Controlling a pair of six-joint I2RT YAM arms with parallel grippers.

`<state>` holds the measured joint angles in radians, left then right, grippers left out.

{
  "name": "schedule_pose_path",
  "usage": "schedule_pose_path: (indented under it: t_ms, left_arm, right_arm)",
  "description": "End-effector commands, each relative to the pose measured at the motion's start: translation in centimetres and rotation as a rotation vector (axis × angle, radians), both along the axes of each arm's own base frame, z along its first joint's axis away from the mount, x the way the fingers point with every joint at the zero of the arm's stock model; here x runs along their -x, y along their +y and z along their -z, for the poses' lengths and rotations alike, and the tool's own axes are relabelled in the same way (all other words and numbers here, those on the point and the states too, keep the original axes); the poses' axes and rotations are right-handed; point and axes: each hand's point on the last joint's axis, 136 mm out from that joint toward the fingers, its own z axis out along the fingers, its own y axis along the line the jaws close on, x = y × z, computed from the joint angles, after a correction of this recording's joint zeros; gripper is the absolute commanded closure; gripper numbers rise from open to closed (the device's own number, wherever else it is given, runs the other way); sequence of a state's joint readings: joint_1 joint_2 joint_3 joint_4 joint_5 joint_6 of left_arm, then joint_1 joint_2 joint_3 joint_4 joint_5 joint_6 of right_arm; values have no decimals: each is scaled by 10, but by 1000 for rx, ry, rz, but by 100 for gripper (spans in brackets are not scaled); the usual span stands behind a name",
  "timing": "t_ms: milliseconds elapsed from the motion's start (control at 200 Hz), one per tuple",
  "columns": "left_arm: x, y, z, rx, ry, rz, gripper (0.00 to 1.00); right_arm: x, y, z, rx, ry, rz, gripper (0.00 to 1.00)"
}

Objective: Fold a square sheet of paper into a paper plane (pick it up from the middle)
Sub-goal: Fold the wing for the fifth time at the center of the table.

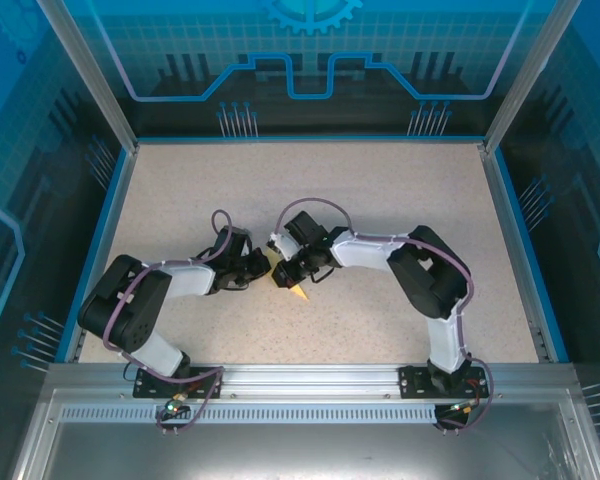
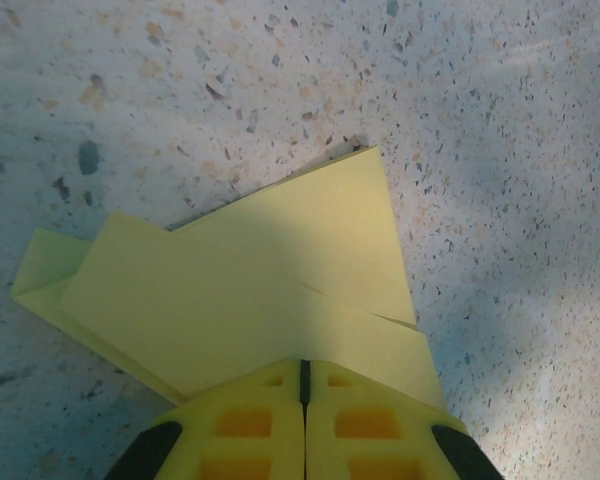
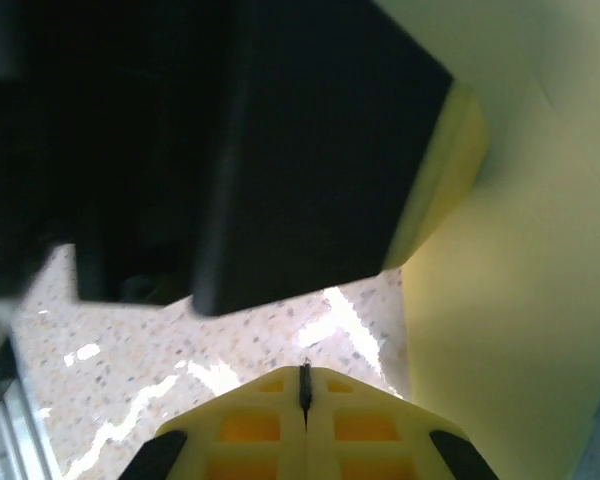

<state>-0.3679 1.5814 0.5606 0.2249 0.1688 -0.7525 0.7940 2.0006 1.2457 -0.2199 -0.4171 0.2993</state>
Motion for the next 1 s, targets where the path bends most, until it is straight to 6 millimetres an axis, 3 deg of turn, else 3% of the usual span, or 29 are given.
schedule_pose_path:
  t_ms: [0, 255, 505, 795, 995]
  left_arm:
    - [7, 11, 16, -72, 44, -12, 94]
    - [10, 13, 19, -74, 50, -20, 95]
    - [10, 14, 19, -77, 54, -22, 95]
    - [13, 18, 21, -95, 66, -33, 95]
    - [14, 18, 23, -100, 78, -31, 95]
  right_arm:
    - [-6, 8, 4, 15, -1, 13, 99]
    - [-19, 16, 9, 7, -14, 40, 100]
    - [-35, 7, 20, 22, -22, 104, 100]
    - [-34, 3, 6, -55, -66, 117, 100]
    - [-29, -12, 26, 13, -20, 123, 100]
